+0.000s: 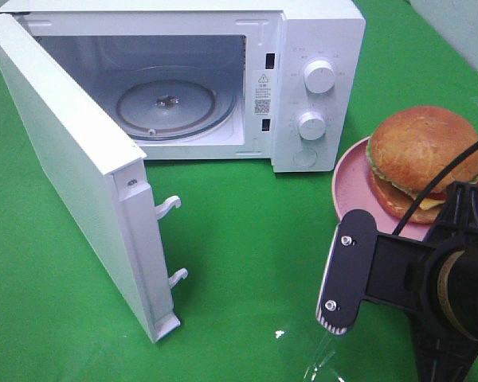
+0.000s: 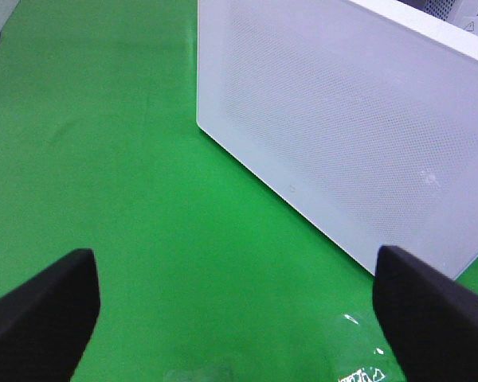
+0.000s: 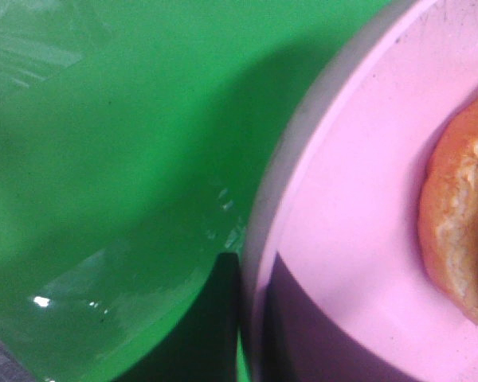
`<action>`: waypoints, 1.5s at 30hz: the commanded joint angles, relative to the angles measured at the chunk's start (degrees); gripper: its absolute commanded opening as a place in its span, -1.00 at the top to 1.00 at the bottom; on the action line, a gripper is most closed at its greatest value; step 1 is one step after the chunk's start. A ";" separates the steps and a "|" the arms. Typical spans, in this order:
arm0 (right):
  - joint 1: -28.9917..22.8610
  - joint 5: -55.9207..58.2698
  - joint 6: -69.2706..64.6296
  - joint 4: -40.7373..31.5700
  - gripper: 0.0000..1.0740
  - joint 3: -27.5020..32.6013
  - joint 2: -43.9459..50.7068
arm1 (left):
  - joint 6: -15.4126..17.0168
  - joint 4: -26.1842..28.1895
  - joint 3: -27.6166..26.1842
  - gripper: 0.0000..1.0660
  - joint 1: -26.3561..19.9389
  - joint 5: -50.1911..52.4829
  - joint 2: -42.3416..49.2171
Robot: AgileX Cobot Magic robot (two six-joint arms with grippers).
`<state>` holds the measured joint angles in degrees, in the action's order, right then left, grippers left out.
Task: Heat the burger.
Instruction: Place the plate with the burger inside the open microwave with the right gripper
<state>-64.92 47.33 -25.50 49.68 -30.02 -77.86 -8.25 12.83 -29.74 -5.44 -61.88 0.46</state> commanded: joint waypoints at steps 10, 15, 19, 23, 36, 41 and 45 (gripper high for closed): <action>-0.06 -5.79 9.80 4.58 1.00 0.00 0.46 | 0.06 0.57 0.17 -0.59 -0.17 0.52 0.69; 0.00 -7.22 14.95 4.58 0.99 0.00 0.46 | 0.06 0.57 0.17 -0.59 -0.17 0.52 0.69; 0.11 -8.37 18.45 4.64 0.98 0.00 0.46 | 0.06 0.57 0.17 -0.59 -0.17 0.52 0.69; 0.11 -10.14 21.60 5.84 0.98 0.00 0.46 | 0.06 0.57 0.17 -0.59 -0.17 0.52 0.69; 6.99 -22.29 32.89 5.96 0.98 0.00 0.46 | 0.06 0.57 0.17 -0.59 -0.17 0.52 0.69; 9.91 -25.38 39.30 4.35 0.98 0.00 0.46 | 0.06 0.57 0.17 -0.59 -0.17 0.52 0.69; 14.27 -29.34 48.24 0.11 0.98 0.00 0.46 | 0.06 0.57 0.17 -0.59 -0.17 0.52 0.69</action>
<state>-52.02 20.51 19.19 49.56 -29.79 -78.04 -8.25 12.83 -29.74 -5.44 -61.88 0.46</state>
